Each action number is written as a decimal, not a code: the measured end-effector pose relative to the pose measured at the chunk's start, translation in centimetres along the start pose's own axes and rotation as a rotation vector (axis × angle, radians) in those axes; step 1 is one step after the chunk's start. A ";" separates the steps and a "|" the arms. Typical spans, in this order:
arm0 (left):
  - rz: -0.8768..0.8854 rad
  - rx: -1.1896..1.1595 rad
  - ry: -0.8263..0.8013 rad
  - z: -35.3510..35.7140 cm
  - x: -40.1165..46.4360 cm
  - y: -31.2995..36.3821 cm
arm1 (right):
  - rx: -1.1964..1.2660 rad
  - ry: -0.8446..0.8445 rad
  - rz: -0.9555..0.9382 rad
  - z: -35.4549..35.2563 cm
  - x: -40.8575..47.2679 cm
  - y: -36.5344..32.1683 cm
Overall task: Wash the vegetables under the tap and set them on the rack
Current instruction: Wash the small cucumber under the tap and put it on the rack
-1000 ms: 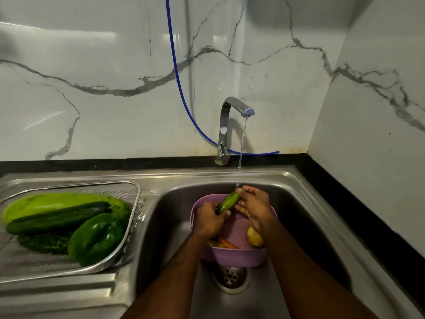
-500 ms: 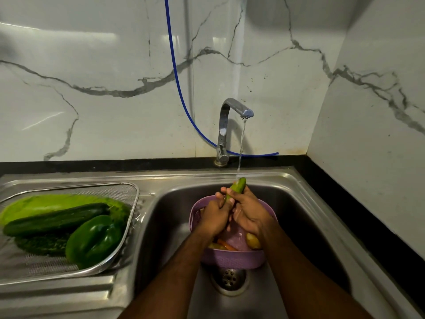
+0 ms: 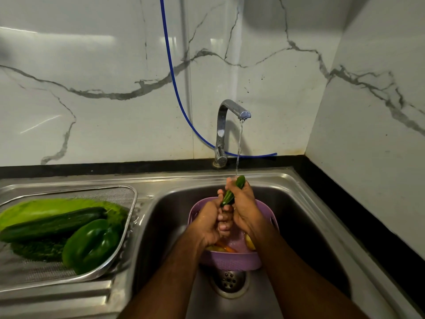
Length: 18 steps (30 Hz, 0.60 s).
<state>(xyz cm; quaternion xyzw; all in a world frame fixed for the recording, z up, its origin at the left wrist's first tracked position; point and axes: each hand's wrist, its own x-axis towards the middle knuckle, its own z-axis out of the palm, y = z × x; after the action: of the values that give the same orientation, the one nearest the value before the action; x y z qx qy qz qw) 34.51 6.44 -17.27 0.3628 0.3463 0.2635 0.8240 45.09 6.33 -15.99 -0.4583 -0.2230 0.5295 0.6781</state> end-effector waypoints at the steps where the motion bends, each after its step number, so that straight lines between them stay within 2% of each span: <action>1: -0.007 0.024 0.004 0.1 -0.1 -0.1 | -0.063 0.044 0.003 0.2 -0.1 -0.1; 6: -0.014 0.147 0.022 0.9 0.3 -0.8 | -0.213 0.216 0.062 -0.4 0.6 -0.3; 10: 0.094 0.188 0.074 1.1 0.5 -1.0 | -0.190 0.203 0.106 -0.2 0.5 -0.2; 14: 0.236 0.304 0.249 0.9 0.8 -1.1 | -0.072 0.096 0.079 0.1 0.4 0.0; 18: 0.176 0.285 0.277 0.6 0.6 -0.7 | 0.034 -0.084 0.103 -0.4 0.4 -0.1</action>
<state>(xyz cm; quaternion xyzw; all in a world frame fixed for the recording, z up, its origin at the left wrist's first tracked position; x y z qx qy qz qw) 35.45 6.15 -17.74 0.4648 0.4569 0.3299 0.6829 45.63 6.58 -16.15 -0.4349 -0.2185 0.5862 0.6477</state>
